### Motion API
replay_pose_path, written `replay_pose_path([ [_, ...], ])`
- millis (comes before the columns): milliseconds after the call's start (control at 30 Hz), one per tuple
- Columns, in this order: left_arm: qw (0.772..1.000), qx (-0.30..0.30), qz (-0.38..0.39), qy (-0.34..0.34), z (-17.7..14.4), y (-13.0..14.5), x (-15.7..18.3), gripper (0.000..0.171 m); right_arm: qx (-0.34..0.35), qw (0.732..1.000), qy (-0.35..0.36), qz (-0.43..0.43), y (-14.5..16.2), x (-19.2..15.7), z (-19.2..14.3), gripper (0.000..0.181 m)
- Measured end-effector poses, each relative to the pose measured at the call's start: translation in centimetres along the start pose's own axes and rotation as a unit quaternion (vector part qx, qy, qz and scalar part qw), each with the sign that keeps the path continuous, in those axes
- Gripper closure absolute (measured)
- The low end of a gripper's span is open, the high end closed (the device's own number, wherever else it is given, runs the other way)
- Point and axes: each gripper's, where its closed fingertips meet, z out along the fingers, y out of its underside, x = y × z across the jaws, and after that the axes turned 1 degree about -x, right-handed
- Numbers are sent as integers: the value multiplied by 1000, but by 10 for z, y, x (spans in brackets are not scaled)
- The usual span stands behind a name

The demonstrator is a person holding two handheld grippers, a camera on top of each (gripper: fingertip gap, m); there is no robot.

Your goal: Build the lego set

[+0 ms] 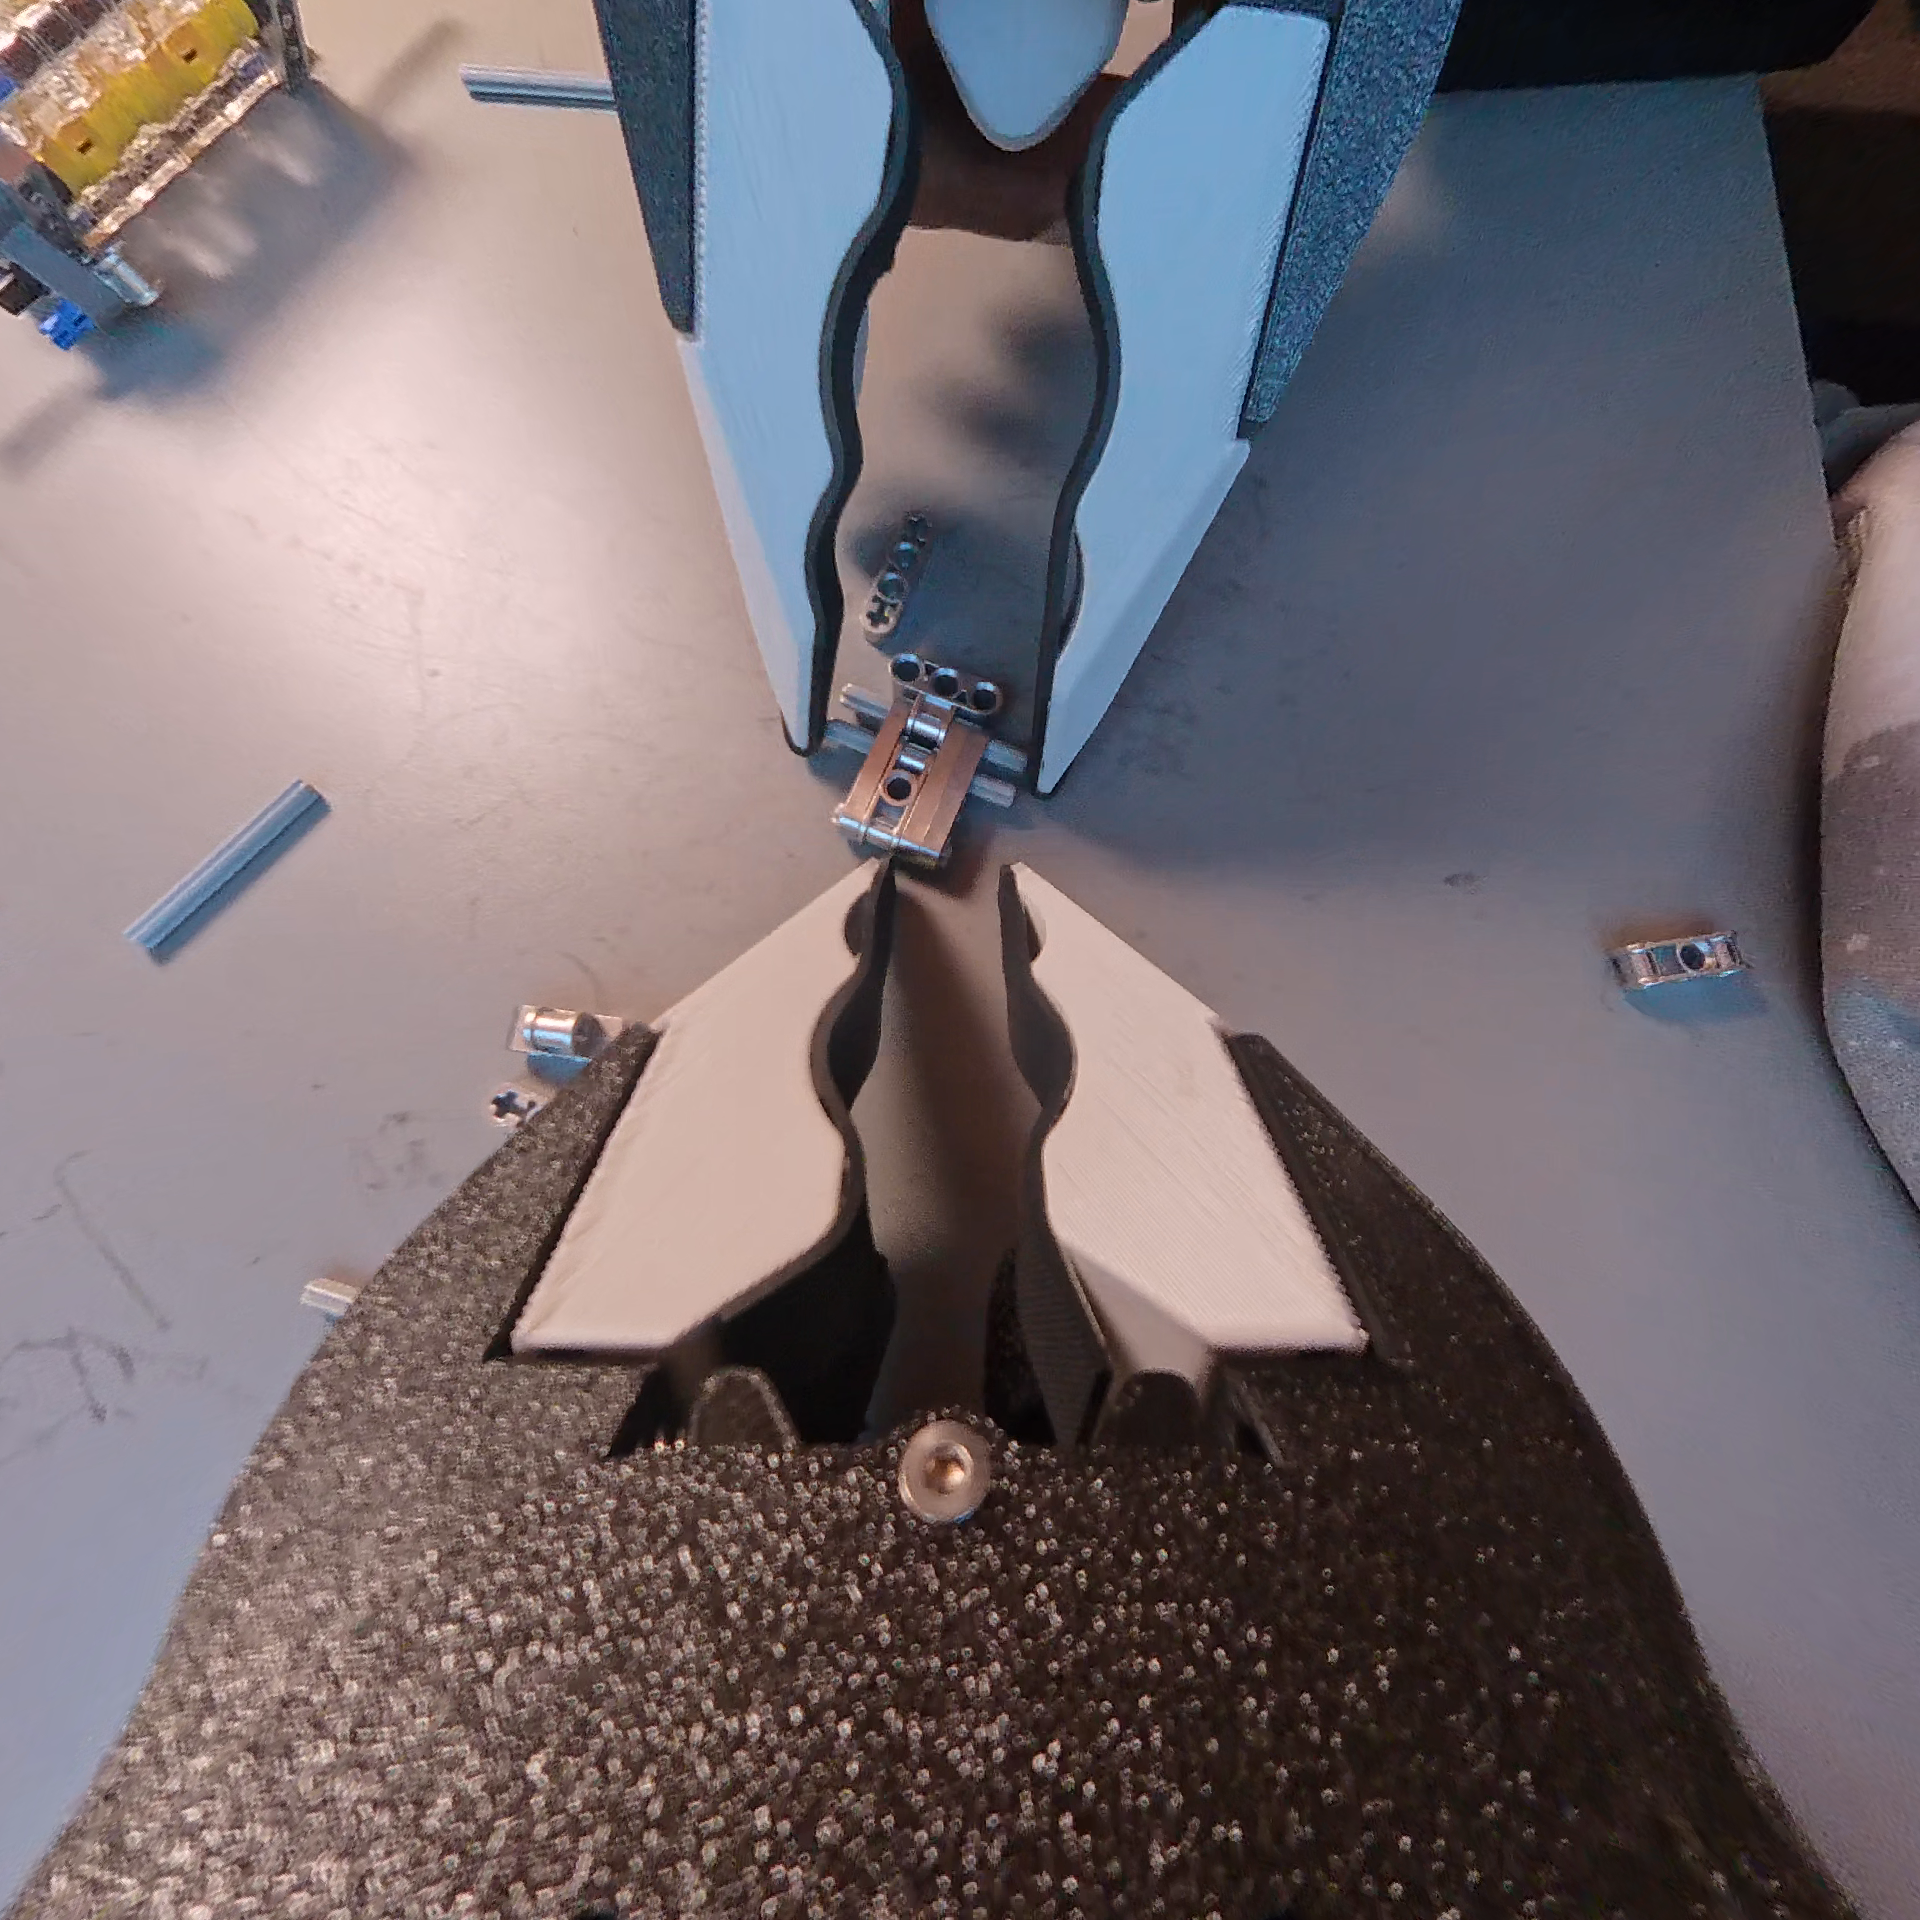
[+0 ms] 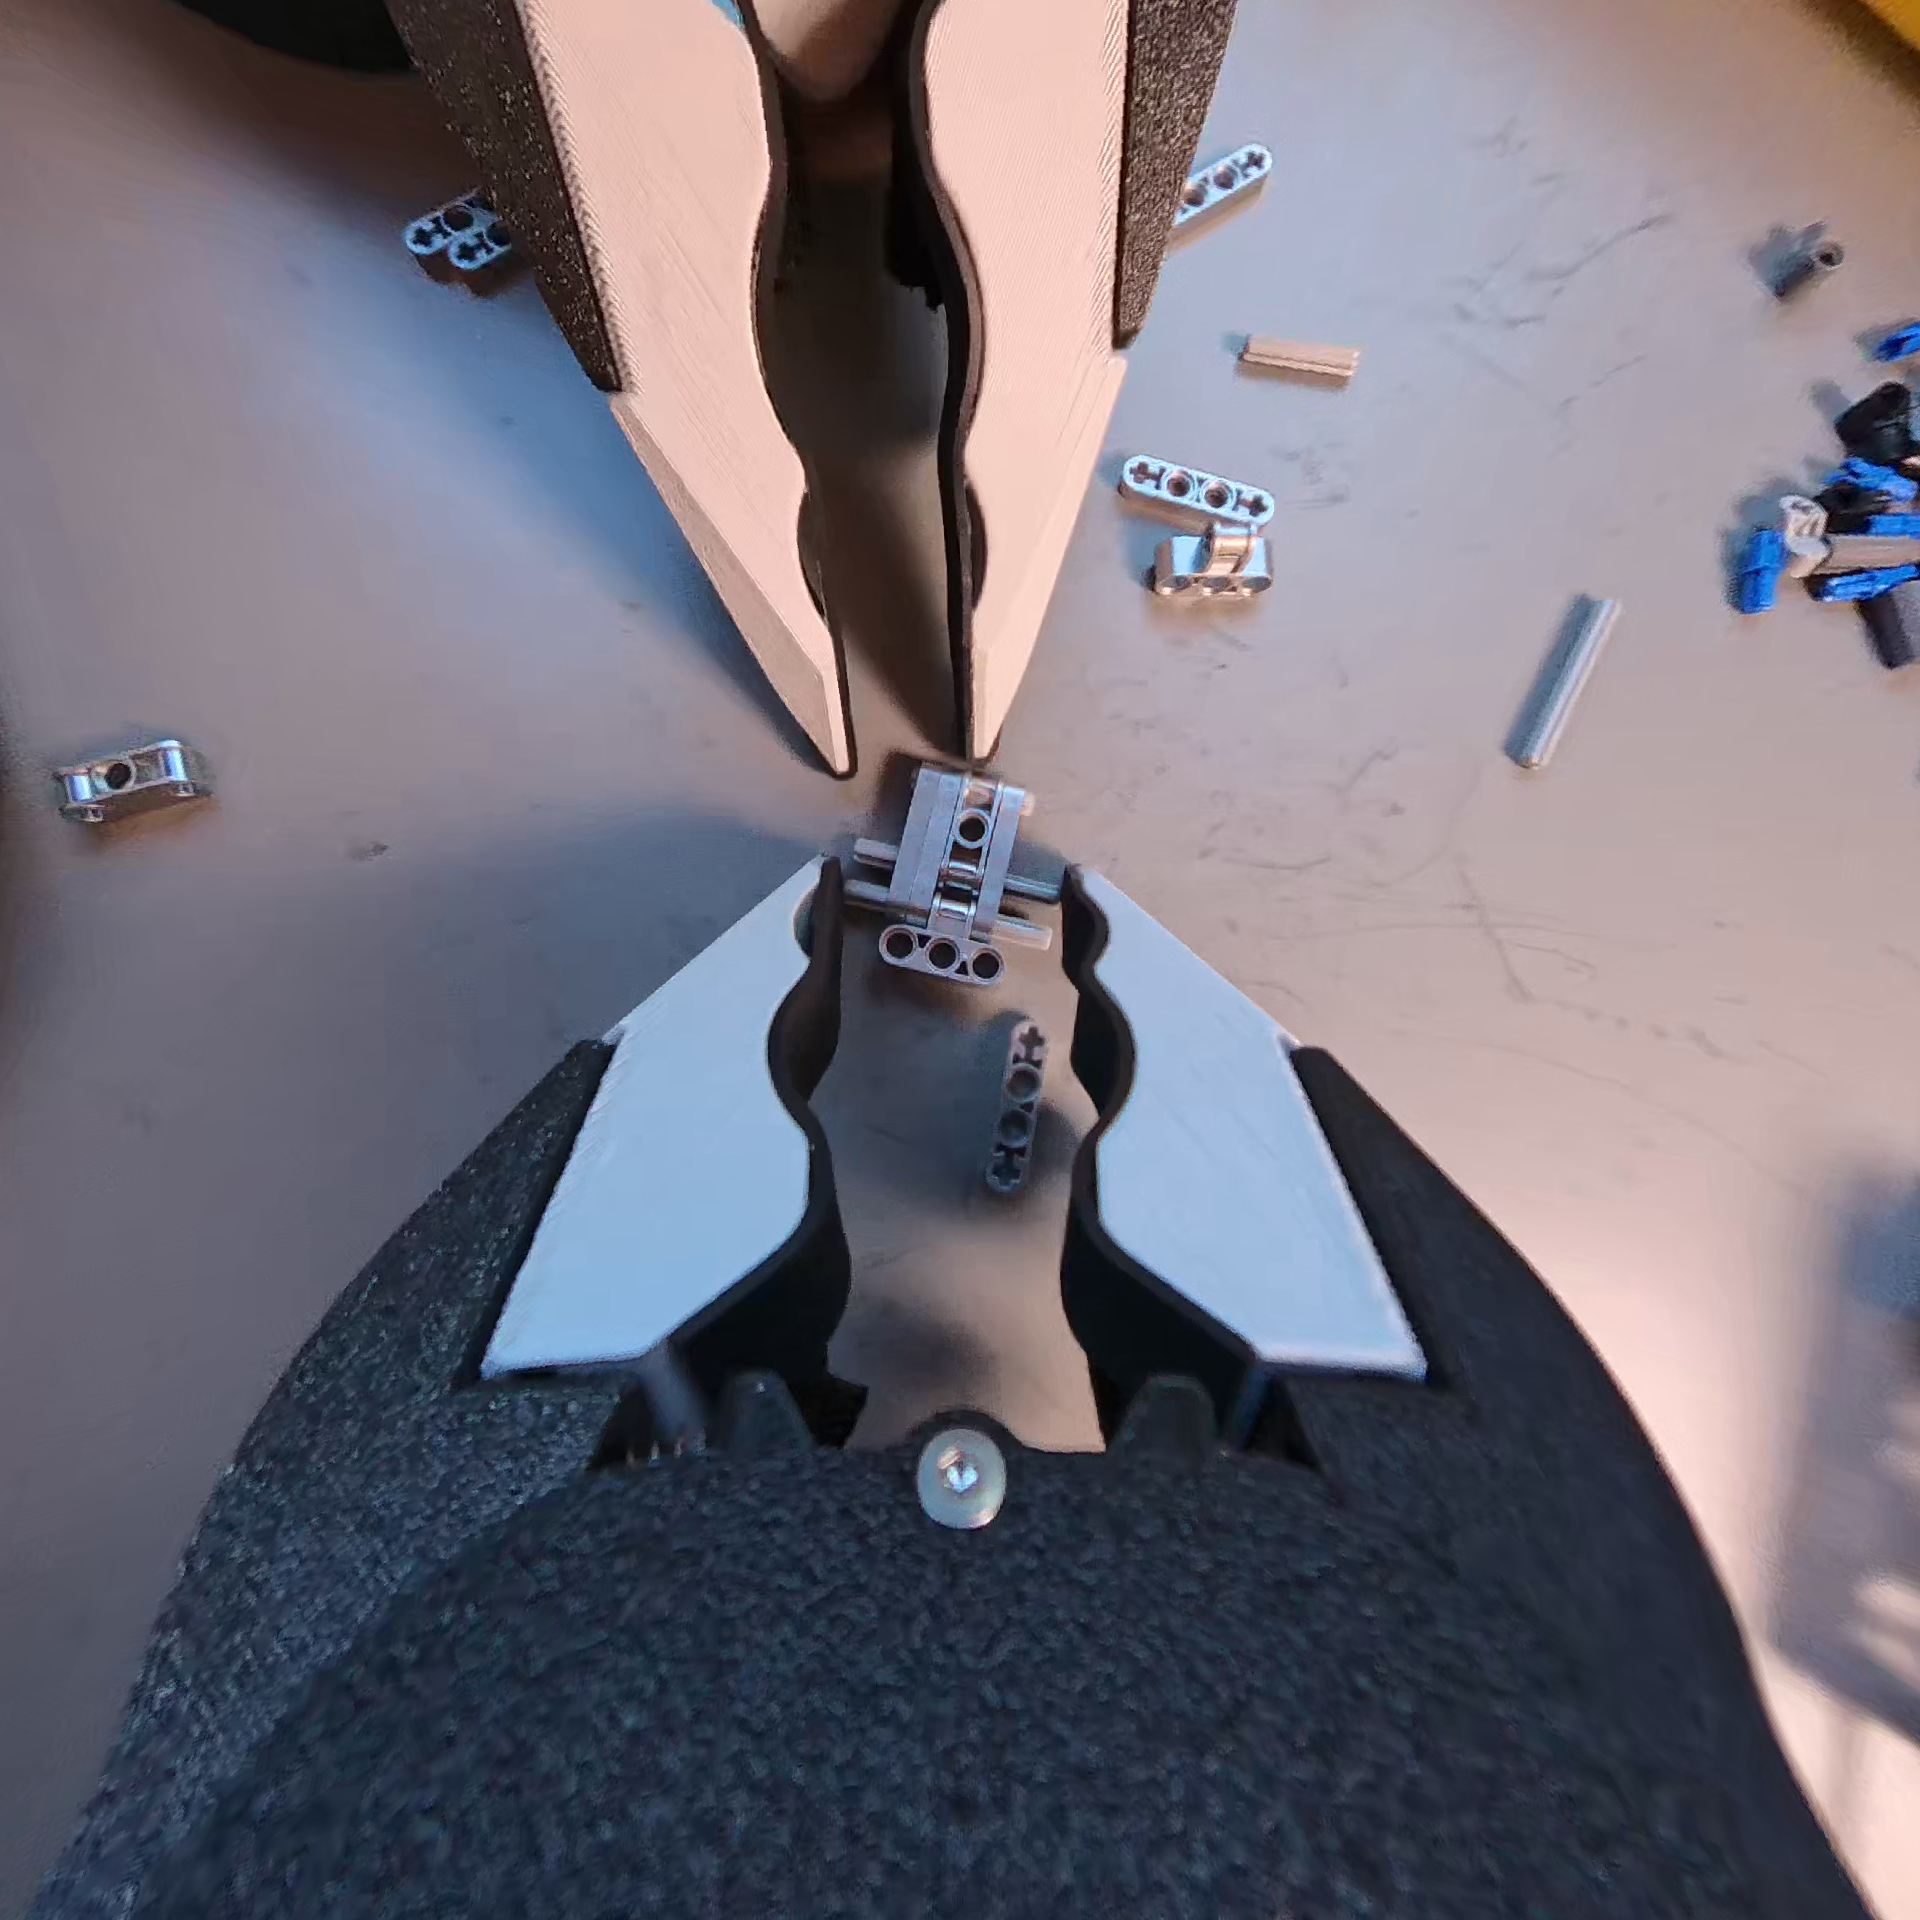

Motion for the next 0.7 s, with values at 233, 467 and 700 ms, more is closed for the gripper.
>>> replay_pose_path([
  [233,999,30,10,-12,-11,-9,-5,150,0,1000,-18,0,4,-3,-4,142],
  [467,995,49,82,-16,-4,-19,10,138,38,995,-74,57,0,-11,-14,142],
  [700,981,81,161,-66,-4,-37,17,139,110,970,-173,131,-16,-24,-31,142],
])
